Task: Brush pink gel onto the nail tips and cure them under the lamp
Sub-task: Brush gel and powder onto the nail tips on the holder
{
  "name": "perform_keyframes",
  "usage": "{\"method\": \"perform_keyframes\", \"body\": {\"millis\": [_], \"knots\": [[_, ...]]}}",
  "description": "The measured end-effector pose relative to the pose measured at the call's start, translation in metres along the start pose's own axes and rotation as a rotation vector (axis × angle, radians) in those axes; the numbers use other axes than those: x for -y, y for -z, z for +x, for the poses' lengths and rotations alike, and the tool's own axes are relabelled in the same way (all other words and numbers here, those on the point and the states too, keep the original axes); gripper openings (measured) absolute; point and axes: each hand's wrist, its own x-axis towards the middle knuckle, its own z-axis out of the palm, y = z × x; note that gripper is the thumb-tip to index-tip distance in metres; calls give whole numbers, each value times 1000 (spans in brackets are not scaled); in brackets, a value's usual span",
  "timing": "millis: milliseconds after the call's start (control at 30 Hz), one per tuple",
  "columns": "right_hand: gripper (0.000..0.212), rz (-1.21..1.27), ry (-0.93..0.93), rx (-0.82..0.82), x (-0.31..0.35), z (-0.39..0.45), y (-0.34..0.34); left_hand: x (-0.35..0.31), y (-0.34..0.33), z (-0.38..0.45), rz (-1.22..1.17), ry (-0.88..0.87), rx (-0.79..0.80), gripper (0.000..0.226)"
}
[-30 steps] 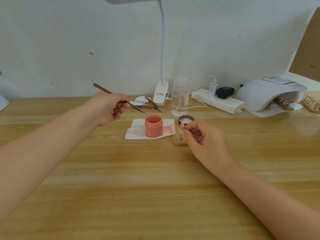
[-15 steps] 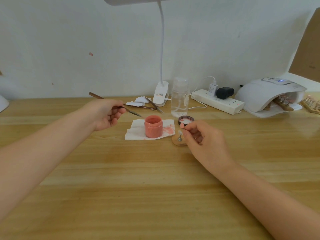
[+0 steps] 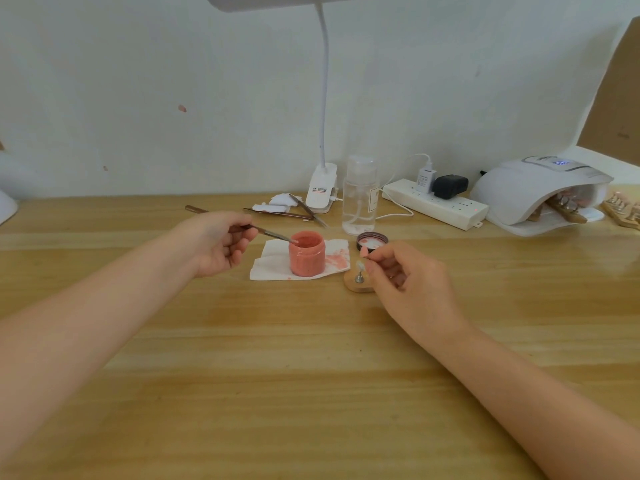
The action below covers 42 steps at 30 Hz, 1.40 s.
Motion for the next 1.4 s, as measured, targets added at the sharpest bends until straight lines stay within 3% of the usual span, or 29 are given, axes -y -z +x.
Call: {"method": "perform_keyframes", "body": {"millis": [767, 933, 1200, 1400], "knots": [[5, -20, -2, 12, 2, -1, 2, 11, 13, -2, -217, -45, -38, 16], [6, -42, 0, 10, 3, -1, 2, 10, -10, -24, -372, -360, 16, 9], [5, -43, -4, -1, 3, -1, 3, 35, -58, -79, -17, -1004, 14, 20], [6, -62, 13, -7, 2, -1, 3, 72, -67, -81, 246, -1209, 3, 11]]}}
